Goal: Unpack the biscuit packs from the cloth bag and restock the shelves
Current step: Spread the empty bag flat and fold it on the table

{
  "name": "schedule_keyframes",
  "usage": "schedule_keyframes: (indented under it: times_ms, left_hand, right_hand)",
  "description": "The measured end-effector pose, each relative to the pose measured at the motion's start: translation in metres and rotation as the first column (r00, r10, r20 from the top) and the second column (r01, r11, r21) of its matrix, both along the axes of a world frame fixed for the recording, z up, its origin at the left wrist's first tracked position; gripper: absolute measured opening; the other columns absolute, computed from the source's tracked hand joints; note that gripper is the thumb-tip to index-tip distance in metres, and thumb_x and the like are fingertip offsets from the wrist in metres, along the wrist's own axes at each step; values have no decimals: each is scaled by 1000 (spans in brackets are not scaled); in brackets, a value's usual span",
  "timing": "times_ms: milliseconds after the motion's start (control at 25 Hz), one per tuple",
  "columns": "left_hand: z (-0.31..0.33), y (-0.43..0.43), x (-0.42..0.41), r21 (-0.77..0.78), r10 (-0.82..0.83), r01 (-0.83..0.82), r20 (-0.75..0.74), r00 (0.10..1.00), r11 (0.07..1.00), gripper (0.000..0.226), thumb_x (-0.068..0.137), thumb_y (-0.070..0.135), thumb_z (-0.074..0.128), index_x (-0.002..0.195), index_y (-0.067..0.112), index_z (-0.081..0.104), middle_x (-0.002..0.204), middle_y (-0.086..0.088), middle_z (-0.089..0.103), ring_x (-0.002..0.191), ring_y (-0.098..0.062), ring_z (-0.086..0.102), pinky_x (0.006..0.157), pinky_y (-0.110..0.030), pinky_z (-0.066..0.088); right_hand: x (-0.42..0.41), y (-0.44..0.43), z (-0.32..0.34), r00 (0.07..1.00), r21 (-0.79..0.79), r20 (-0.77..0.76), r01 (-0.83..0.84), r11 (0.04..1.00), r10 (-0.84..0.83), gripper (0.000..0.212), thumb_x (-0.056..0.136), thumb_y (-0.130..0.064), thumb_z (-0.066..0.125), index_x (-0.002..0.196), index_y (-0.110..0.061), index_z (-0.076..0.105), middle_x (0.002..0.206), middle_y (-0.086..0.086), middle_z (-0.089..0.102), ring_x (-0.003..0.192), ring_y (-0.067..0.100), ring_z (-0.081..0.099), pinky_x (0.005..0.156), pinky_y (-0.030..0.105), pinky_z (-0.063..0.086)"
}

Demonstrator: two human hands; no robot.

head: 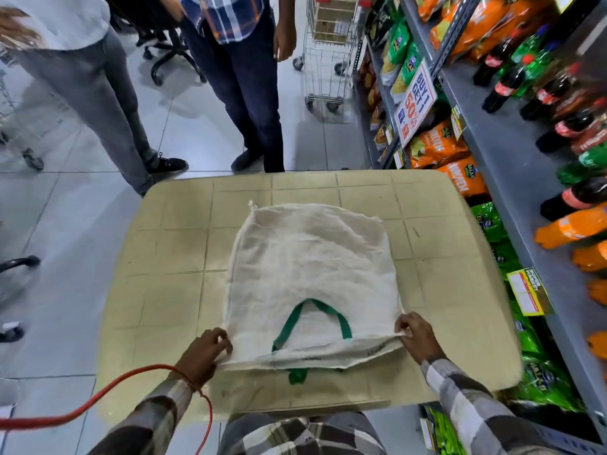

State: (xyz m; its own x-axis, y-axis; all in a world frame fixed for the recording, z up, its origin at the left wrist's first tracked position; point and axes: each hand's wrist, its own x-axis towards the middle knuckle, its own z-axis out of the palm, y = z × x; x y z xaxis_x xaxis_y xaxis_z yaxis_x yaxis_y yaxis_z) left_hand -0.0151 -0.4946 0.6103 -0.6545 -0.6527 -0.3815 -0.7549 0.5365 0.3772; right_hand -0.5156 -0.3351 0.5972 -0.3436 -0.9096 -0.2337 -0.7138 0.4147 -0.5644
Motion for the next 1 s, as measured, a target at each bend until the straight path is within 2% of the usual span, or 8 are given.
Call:
schedule_keyframes:
  times_ms: [200, 280, 400, 560, 720, 800, 880, 1000]
  left_hand:
    - [-30, 15, 16, 159, -218, 184, 235, 947, 970, 62, 48, 46, 88, 99, 37, 53, 102, 9, 54, 69, -17, 63, 52, -27, 49]
    - [-24, 20, 8, 173, -256, 211, 308, 916, 962, 82, 39, 61, 84, 111, 33, 56, 107, 6, 59, 75, -17, 62, 56, -30, 52]
    - [-19, 26, -11, 131, -248, 215, 353, 902, 968, 86, 26, 50, 92, 103, 29, 61, 99, 4, 61, 74, -14, 62, 54, -28, 52]
    - [-20, 28, -27, 59, -173, 163, 370, 913, 985, 54, 45, 5, 90, 87, 26, 63, 82, 5, 62, 64, -15, 63, 47, -24, 46]
    - [-35, 29, -7, 289, -215, 105, 378, 901, 951, 41, 87, 5, 52, 122, 23, 64, 126, 1, 64, 113, -16, 62, 94, -27, 50]
    - [-22, 27, -7, 501, -226, -6, 401, 888, 865, 36, 88, 9, 49, 120, 11, 65, 126, -5, 65, 93, -12, 66, 80, -21, 53]
    - [-7, 19, -14, 585, -249, -2, 349, 903, 811, 23, 88, 12, 48, 99, 5, 67, 97, -6, 70, 65, -3, 54, 59, -12, 44]
    - [14, -26, -32, 591, -54, -128, 281, 958, 796, 26, 96, 14, 47, 73, 23, 57, 76, 8, 56, 69, -7, 51, 62, -13, 39]
  right_hand:
    - [8, 39, -12, 1000, 94, 9, -1, 996, 0, 70, 61, 18, 58, 84, -49, 57, 92, 3, 62, 88, 26, 65, 76, 5, 40]
    - [14, 47, -15, 997, 168, -17, -71, 983, 75, 70, 58, 16, 57, 106, -35, 61, 114, 4, 55, 108, 26, 60, 90, 0, 35]
    - [22, 49, -28, 978, 263, -119, -136, 955, 172, 78, 62, 20, 52, 128, -22, 60, 138, 12, 45, 123, 30, 49, 105, 25, 40]
    - [28, 26, -10, 970, 363, -160, -116, 925, 184, 43, 75, 4, 60, 109, -21, 68, 116, 5, 60, 113, 28, 56, 88, 35, 48]
    - [4, 59, -33, 943, 482, -26, -280, 830, 333, 38, 77, 0, 59, 104, -24, 70, 115, 7, 65, 114, 29, 57, 90, 28, 42]
    - [-9, 76, -37, 940, 501, 80, -325, 802, 331, 36, 77, -4, 64, 101, -31, 68, 105, 11, 69, 106, 32, 63, 82, 21, 37]
    - [-11, 69, -17, 951, 499, 170, -310, 809, 260, 30, 80, -2, 68, 102, -21, 69, 104, 14, 68, 105, 29, 64, 81, 22, 38]
    - [-5, 32, 34, 962, 391, 271, -133, 911, 24, 26, 86, 1, 67, 107, -14, 61, 108, 11, 62, 108, 22, 58, 83, 21, 40]
